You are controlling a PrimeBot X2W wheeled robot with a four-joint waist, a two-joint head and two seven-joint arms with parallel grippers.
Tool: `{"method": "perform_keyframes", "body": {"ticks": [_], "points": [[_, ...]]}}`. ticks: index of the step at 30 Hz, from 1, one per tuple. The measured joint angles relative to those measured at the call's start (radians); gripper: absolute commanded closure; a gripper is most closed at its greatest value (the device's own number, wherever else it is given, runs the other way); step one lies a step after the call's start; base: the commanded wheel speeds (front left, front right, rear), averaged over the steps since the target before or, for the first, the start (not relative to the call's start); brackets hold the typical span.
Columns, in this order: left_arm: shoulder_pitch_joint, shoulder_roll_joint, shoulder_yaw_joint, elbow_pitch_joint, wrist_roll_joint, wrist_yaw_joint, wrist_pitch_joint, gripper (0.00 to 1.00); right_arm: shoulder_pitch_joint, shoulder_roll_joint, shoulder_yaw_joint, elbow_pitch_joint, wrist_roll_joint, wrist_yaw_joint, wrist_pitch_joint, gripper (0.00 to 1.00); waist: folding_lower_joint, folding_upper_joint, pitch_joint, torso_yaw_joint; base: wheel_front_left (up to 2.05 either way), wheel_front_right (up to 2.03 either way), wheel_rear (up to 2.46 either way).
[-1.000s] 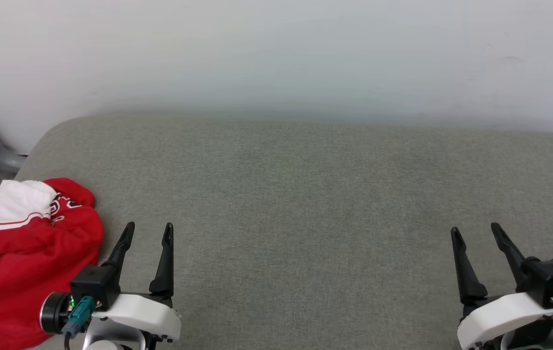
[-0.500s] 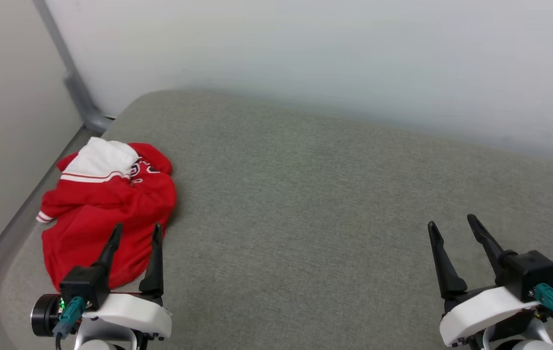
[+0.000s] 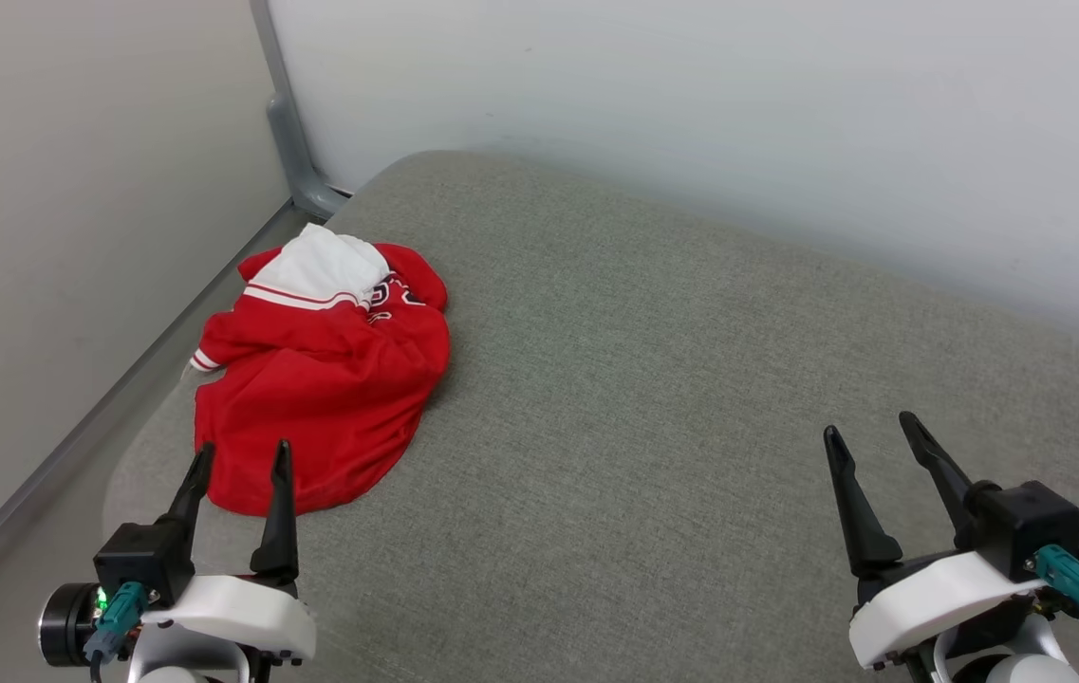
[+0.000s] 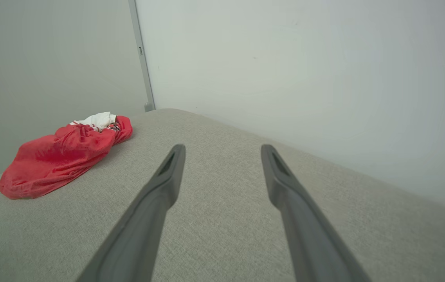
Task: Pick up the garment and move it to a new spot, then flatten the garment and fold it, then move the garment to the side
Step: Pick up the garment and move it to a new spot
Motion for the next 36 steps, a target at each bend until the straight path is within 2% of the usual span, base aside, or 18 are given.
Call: {"method": "perform_keyframes", "body": {"ticks": [4,11,15,21,28,36], "points": [[-0.011,0.001,0.014,0.002,0.0,0.0,0.0,0.0,-0.013,0.0,0.003,0.007,-0.01,0.0,0.004,0.0,0.0,0.0,0.013,0.009,0.0,0.0,0.0],[-0.097,0.015,0.027,0.05,-0.014,0.0,0.0,0.0,-0.026,0.0,0.001,0.0,-0.019,0.0,0.017,0.0,0.0,0.0,0.046,-0.016,0.0,0.0,0.0],[-0.184,0.042,0.015,0.114,-0.072,0.0,0.0,0.0,-0.046,0.0,-0.001,-0.014,-0.038,0.0,0.041,0.0,0.0001,0.0,0.079,-0.034,0.0,0.0,0.0],[-0.316,0.121,-0.019,0.235,-0.171,-0.002,0.032,0.0,-0.073,0.0,0.007,-0.044,-0.062,0.0,0.075,0.0,0.0,0.0,0.142,-0.076,0.0,0.0,0.0],[-0.481,0.229,-0.07,0.351,-0.282,-0.002,0.181,0.0,-0.13,0.0,0.005,-0.093,-0.088,0.0,0.094,0.0,0.0002,0.0,0.258,-0.13,0.0,0.0,0.0],[-0.602,0.345,-0.117,0.479,-0.434,-0.002,0.433,0.0,-0.193,0.001,0.004,-0.116,-0.103,0.0,0.1,0.0,0.0002,0.0,0.401,-0.195,0.0,0.0,0.0]]}}
